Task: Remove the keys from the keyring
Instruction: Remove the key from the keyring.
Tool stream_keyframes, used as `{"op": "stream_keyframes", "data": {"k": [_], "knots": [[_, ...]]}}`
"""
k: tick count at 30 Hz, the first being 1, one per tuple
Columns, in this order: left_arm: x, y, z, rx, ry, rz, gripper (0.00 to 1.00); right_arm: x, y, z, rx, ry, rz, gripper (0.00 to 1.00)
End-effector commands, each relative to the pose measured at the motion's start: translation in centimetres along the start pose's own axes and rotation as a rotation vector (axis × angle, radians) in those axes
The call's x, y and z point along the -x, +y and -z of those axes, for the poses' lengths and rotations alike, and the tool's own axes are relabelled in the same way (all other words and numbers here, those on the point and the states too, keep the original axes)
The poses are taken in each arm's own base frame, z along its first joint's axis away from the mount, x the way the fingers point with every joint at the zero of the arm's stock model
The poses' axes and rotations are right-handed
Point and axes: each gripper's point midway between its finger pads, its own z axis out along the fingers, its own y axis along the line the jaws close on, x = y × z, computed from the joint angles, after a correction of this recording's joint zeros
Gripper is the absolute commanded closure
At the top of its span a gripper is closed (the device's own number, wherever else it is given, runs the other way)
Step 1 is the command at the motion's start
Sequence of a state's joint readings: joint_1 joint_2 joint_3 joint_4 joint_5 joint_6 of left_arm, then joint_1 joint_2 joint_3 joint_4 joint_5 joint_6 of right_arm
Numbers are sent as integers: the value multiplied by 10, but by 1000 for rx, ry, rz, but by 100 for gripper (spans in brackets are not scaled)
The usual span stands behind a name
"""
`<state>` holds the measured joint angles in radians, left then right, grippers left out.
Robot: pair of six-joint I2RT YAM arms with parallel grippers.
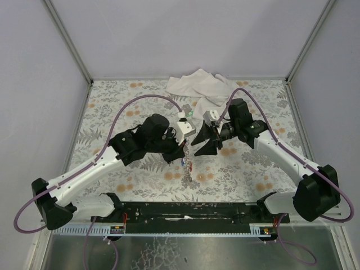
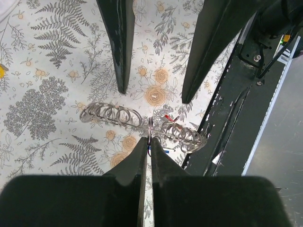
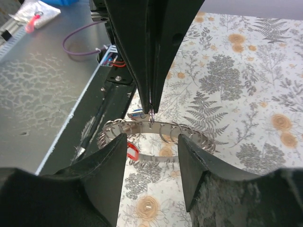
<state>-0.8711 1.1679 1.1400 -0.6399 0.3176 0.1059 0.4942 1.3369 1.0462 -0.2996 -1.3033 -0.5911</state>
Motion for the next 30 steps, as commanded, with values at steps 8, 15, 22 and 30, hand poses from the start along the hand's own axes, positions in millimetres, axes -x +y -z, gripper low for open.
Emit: {"op": "stream_keyframes", "data": {"k": [8, 15, 22, 30], "knots": [[21, -5, 5, -30, 74, -4, 100, 14, 8, -15, 68, -89, -30, 50], [28, -2, 5, -25, 65, -1, 100, 19, 11, -20, 81, -116, -54, 62], [33, 1, 5, -26, 52, 22, 100, 19, 13, -22, 87, -117, -65, 77], [38, 4, 7, -24, 25, 44, 100, 18, 12, -23, 86, -112, -59, 88]]}}
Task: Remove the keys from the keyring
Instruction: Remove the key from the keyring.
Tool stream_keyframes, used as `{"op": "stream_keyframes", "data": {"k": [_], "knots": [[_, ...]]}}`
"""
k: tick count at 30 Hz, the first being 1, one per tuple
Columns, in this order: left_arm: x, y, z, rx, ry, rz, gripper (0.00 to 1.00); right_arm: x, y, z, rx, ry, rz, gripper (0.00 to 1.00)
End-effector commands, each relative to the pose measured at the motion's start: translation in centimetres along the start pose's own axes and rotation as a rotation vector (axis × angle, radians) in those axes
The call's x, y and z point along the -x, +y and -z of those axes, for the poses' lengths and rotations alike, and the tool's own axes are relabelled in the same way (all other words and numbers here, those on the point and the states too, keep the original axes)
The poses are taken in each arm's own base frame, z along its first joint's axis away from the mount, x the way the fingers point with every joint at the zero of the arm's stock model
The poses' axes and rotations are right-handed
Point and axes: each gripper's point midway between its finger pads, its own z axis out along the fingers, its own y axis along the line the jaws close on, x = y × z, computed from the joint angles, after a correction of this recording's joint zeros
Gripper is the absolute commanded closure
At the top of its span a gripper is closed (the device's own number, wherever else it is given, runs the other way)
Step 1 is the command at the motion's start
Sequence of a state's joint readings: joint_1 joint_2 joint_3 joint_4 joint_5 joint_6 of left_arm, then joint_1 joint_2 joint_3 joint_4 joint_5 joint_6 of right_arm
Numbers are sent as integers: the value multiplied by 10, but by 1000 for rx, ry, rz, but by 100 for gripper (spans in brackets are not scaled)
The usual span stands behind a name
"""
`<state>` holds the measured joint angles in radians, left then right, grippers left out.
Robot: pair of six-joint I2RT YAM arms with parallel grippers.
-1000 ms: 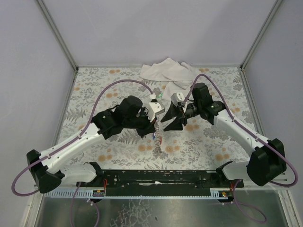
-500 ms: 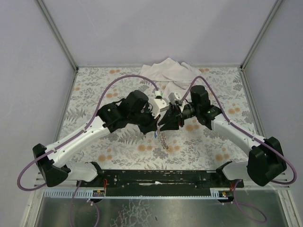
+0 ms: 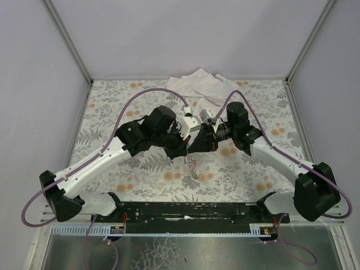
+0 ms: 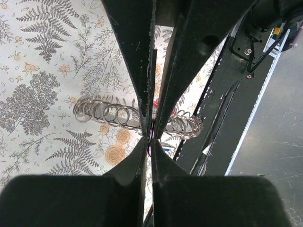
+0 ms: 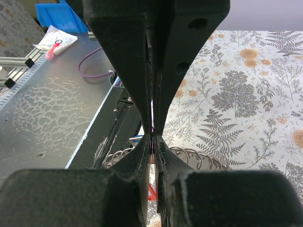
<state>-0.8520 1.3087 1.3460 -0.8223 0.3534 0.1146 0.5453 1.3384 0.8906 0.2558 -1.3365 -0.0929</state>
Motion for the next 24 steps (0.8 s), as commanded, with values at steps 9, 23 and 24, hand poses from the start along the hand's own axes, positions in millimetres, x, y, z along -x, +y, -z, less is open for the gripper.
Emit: {"op": "stream_keyframes", "data": {"k": [9, 23, 24], "knots": [[24, 2, 10, -13, -92, 8, 100, 7, 6, -3, 35, 1, 49, 81], [29, 7, 12, 24, -197, 43, 72, 14, 8, -3, 41, 1, 40, 100], [30, 7, 14, 26, -225, 43, 68, 16, 8, -3, 39, -1, 38, 100]]}}
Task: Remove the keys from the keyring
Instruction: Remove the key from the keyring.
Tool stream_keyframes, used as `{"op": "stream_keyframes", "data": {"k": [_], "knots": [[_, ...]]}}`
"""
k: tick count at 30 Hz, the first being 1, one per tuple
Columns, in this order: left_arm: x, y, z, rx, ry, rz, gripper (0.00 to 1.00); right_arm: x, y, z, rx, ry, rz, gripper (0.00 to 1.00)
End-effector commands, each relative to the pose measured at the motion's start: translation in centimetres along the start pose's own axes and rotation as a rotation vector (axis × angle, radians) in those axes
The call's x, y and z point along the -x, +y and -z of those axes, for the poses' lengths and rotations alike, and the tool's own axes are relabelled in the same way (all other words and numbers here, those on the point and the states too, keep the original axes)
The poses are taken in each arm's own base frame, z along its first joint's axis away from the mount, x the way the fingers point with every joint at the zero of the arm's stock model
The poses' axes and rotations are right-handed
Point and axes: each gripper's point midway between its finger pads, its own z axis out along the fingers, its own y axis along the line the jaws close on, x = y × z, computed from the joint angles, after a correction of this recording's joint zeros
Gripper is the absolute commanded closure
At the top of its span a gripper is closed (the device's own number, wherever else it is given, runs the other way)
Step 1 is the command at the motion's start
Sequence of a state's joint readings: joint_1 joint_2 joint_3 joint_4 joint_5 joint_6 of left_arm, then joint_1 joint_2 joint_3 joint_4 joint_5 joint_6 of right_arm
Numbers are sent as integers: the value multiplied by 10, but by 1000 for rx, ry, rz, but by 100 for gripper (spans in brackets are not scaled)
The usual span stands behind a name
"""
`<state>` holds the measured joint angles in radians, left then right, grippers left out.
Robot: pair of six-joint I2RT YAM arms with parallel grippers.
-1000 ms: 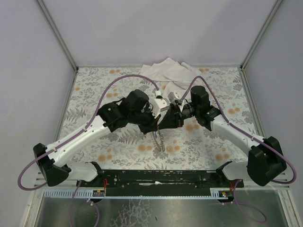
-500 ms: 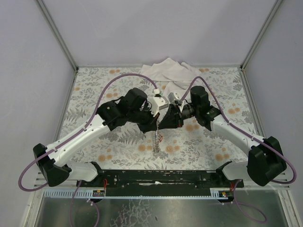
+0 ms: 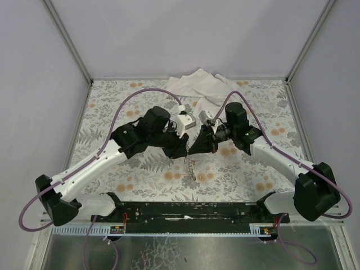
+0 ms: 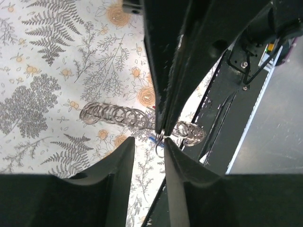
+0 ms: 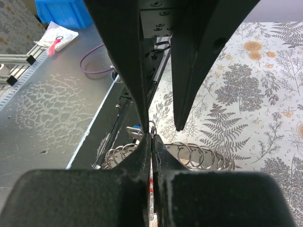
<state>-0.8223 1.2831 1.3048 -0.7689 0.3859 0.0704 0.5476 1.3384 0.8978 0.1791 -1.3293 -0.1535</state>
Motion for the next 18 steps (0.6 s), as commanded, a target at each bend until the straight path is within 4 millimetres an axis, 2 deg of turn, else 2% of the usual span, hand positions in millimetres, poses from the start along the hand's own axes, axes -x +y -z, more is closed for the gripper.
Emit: {"op": "stream_keyframes", "data": {"k": [1, 4, 10, 11, 12, 18], "knots": [[29, 2, 14, 36, -217, -11, 63, 24, 7, -2, 39, -21, 38, 100], [36, 1, 26, 57, -360, -14, 54, 29, 5, 0, 28, -40, 11, 100], [44, -7, 56, 39, -746, 6, 53, 48, 8, 7, 19, -129, -10, 100], [36, -6, 53, 29, -783, 33, 53, 49, 10, 7, 20, -136, -9, 100], [38, -8, 59, 18, -834, 49, 53, 50, 10, 8, 18, -139, -13, 100], [40, -6, 64, -13, -927, 166, 53, 48, 8, 8, 12, -141, -17, 100]]}}
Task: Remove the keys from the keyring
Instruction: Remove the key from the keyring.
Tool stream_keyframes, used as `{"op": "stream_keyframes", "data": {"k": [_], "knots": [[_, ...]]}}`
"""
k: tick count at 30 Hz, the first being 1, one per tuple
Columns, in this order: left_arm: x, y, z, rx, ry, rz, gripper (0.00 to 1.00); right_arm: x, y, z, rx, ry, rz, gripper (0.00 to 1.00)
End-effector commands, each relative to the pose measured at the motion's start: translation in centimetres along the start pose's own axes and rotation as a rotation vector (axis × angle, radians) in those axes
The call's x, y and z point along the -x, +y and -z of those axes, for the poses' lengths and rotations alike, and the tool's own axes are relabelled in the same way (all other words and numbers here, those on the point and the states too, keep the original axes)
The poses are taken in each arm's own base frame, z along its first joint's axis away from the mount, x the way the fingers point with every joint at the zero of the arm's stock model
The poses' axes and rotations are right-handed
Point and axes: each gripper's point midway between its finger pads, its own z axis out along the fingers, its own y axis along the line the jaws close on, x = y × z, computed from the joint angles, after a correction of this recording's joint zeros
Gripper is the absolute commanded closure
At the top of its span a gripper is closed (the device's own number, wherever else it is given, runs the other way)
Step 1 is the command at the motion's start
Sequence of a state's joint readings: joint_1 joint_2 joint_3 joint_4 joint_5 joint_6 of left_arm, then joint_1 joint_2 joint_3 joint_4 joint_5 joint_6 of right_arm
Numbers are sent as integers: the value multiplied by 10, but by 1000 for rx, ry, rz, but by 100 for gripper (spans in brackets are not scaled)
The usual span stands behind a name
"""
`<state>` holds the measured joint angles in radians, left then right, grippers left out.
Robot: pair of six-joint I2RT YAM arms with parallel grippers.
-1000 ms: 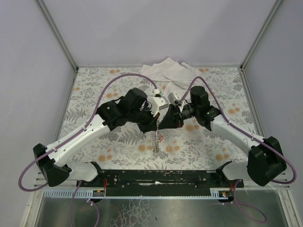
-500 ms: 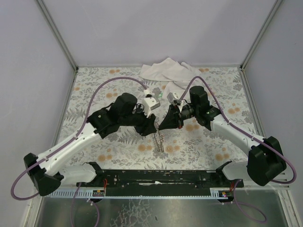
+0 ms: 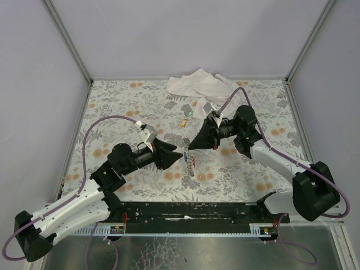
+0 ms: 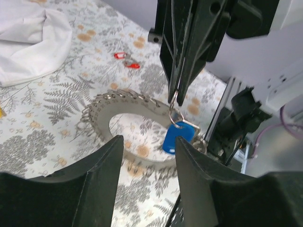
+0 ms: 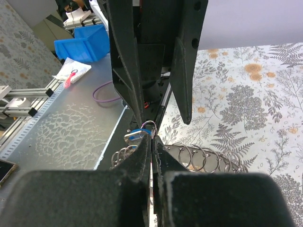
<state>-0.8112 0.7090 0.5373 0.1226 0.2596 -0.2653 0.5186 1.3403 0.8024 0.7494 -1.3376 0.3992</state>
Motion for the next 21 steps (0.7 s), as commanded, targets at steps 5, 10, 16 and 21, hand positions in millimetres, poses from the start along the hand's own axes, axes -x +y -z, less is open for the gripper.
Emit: {"op": "stream_keyframes", "data": {"k": [5, 10, 16, 21], "knots": [[58, -12, -5, -21, -247, 213, 56, 16, 7, 1, 27, -24, 79, 100], [54, -12, 1, -12, -239, 269, 56, 15, 6, 2, 24, -23, 76, 100], [49, -20, 1, -50, -212, 356, 55, 16, 6, 1, 22, -26, 76, 100], [41, -27, -12, -81, -137, 492, 56, 17, 6, 2, 15, -39, 69, 100]]}}
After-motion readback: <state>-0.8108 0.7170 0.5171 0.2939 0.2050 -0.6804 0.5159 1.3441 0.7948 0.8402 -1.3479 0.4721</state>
